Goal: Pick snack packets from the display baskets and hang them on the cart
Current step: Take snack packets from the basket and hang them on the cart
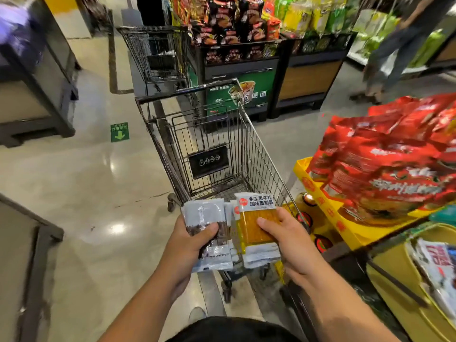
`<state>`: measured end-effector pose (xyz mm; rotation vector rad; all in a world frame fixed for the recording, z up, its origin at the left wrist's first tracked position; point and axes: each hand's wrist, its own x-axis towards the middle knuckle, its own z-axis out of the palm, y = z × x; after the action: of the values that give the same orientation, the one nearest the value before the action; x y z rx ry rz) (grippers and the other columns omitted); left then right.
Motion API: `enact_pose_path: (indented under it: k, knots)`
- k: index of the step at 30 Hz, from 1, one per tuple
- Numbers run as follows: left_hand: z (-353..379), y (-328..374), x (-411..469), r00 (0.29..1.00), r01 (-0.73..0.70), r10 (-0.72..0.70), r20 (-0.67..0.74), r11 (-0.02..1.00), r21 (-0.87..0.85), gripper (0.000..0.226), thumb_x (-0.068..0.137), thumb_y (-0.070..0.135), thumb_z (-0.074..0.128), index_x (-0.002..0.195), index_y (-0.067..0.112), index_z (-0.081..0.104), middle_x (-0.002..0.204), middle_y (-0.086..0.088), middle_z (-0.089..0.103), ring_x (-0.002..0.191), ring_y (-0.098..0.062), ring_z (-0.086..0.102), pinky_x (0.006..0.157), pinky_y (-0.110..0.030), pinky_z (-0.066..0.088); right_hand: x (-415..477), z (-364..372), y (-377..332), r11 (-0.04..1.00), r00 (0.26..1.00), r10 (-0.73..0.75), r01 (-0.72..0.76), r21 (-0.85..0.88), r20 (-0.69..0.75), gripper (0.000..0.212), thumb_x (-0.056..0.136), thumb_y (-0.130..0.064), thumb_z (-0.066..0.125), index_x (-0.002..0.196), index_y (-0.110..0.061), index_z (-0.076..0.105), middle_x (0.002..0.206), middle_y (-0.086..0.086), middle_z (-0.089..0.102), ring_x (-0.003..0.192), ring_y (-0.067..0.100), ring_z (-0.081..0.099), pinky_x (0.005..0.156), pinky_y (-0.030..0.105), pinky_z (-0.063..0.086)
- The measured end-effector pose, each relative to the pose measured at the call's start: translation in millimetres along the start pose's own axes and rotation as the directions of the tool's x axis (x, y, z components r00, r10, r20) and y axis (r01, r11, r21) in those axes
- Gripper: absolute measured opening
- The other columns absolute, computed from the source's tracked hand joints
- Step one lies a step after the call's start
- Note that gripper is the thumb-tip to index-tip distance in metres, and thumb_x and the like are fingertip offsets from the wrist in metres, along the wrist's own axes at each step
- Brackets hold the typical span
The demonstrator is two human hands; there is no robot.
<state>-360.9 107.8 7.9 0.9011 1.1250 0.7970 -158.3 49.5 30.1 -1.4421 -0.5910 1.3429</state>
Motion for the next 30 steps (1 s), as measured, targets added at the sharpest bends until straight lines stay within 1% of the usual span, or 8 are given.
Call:
enact_pose_path:
  k: [6,13,21,23,24,26,28,30]
  knots:
    - [-27,-1,55,0.996,0.085,-0.084,0.021,0.996,-0.027,0.04,0.091,0.014,0.071,0.128,0.023,0.057,0.112,-0.005,0.076,0.099,-0.023,0.074,0.078,-0.039,0.061,39,18,3,0.995,0.99,0.098,-0.097,0.02,-0.098,0.03,0.096,-0.009,0.062,0.126,-0.013,0.062,0.113,0.013,0.075,0.105,0.034,0.072,0.1,0.055,0.052]
    - [-18,-7,123,0.981,0.191,-0.193,-0.025,0.98,-0.046,0.038,0.092,0.015,0.071,0.125,0.025,0.055,0.113,-0.007,0.074,0.098,-0.026,0.074,0.089,-0.053,0.059,110,-6,-11,0.983,0.969,0.149,-0.166,-0.073,-0.195,0.03,0.093,-0.008,0.068,0.121,-0.016,0.064,0.107,0.01,0.077,0.098,0.031,0.074,0.093,0.05,0.057]
    - [24,-12,199,0.957,0.225,-0.228,-0.179,0.974,-0.041,0.055,0.086,0.01,0.079,0.128,0.027,0.049,0.115,-0.001,0.07,0.098,-0.014,0.07,0.072,-0.026,0.055,256,-41,-2,0.939,0.955,0.263,-0.286,-0.19,-0.136,0.031,0.089,-0.011,0.074,0.119,-0.016,0.067,0.108,0.013,0.076,0.101,0.036,0.072,0.097,0.058,0.054]
    - [39,-19,226,0.932,0.256,-0.257,-0.256,0.966,-0.036,0.054,0.086,0.009,0.079,0.125,0.027,0.047,0.115,-0.001,0.067,0.1,-0.015,0.068,0.076,-0.03,0.056,300,-54,4,0.927,0.942,0.289,-0.319,-0.199,-0.168,0.03,0.088,-0.01,0.074,0.117,-0.014,0.066,0.104,0.012,0.076,0.091,0.027,0.075,0.086,0.048,0.06]
    - [45,-26,243,0.913,0.279,-0.278,-0.299,0.96,-0.041,0.054,0.085,0.008,0.08,0.124,0.027,0.047,0.115,-0.003,0.066,0.101,-0.018,0.068,0.079,-0.035,0.058,322,-60,7,0.918,0.937,0.298,-0.333,-0.217,-0.18,0.026,0.09,-0.007,0.072,0.116,-0.011,0.066,0.099,0.012,0.075,0.081,0.021,0.075,0.074,0.037,0.062]
    - [55,-44,280,0.88,0.313,-0.315,-0.355,0.947,-0.064,0.056,0.083,0.006,0.081,0.124,0.023,0.047,0.116,-0.006,0.066,0.101,-0.023,0.069,0.083,-0.043,0.061,362,-68,17,0.9,0.933,0.312,-0.35,-0.259,-0.177,0.027,0.092,-0.003,0.068,0.119,-0.005,0.065,0.096,0.011,0.072,0.074,0.019,0.072,0.059,0.028,0.059]
    - [62,-73,322,0.83,0.375,-0.386,-0.403,0.92,-0.111,0.057,0.083,0.003,0.08,0.126,0.021,0.047,0.115,-0.007,0.067,0.099,-0.025,0.07,0.081,-0.047,0.062,399,-76,39,0.87,0.92,0.342,-0.386,-0.305,-0.189,0.034,0.091,-0.007,0.07,0.124,-0.011,0.063,0.106,0.008,0.072,0.087,0.023,0.071,0.068,0.034,0.06]
    - [61,-109,363,0.767,0.424,-0.448,-0.46,0.891,-0.161,0.053,0.084,0.0,0.078,0.124,0.017,0.049,0.11,-0.008,0.069,0.093,-0.023,0.07,0.078,-0.045,0.062,428,-81,63,0.839,0.909,0.339,-0.408,-0.36,-0.24,0.033,0.09,-0.012,0.073,0.121,-0.017,0.063,0.105,0.003,0.072,0.088,0.019,0.071,0.067,0.033,0.057]
